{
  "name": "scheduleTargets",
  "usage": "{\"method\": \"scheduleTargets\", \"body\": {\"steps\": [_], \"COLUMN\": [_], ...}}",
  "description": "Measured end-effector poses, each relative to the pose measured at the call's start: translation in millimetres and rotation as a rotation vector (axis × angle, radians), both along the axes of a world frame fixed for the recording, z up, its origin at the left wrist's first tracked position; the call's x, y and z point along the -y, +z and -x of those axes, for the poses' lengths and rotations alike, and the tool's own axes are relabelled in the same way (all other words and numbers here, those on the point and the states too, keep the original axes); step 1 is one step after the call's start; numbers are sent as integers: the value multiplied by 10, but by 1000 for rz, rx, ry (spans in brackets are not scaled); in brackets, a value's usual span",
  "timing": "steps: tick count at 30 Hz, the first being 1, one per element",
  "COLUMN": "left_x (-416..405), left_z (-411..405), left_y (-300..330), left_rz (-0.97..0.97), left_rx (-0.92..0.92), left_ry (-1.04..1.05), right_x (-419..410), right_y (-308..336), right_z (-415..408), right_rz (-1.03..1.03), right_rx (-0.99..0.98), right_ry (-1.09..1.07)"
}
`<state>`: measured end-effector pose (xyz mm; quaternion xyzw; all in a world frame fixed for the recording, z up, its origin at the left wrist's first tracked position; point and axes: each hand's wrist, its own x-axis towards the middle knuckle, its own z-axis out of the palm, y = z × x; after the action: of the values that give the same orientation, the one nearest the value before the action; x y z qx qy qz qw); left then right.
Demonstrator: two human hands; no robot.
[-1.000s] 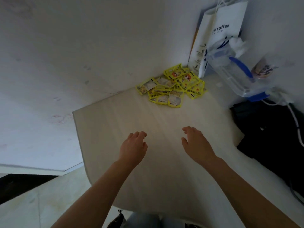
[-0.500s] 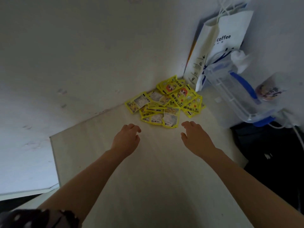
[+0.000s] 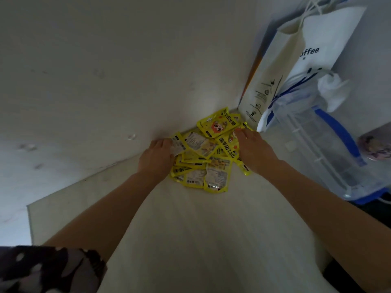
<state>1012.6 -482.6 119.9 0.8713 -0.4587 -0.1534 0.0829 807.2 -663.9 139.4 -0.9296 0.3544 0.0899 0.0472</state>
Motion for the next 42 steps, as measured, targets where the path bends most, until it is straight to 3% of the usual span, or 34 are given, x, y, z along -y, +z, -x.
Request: {"method": "scheduleTargets", "body": {"steps": [5, 13, 17, 24, 29, 38, 42], "left_x": [105, -53, -210, -482, -578, -139, 246], "left_z": [-8, 49, 108, 199, 117, 179, 206], "left_y": [-158, -234, -219, -156, -77, 384, 438], "left_rz": [-45, 4, -42, -92, -85, 270, 222], "left_rx": [86, 62, 93, 71, 12, 51, 35], "left_ry": [-55, -73, -61, -13, 104, 71, -85], "right_x": [208, 269, 156, -120, -154, -201, -377], "right_y": [-101, -276, -298, -148, -72, 178, 199], "right_z": [-42, 23, 75, 233, 390, 461, 459], "right_rz": [4, -12, 70, 204, 274, 106, -292], "right_rx": [-86, -117, -248, -240, -256, 45, 343], "right_ry": [118, 59, 40, -31, 40, -50, -299]}}
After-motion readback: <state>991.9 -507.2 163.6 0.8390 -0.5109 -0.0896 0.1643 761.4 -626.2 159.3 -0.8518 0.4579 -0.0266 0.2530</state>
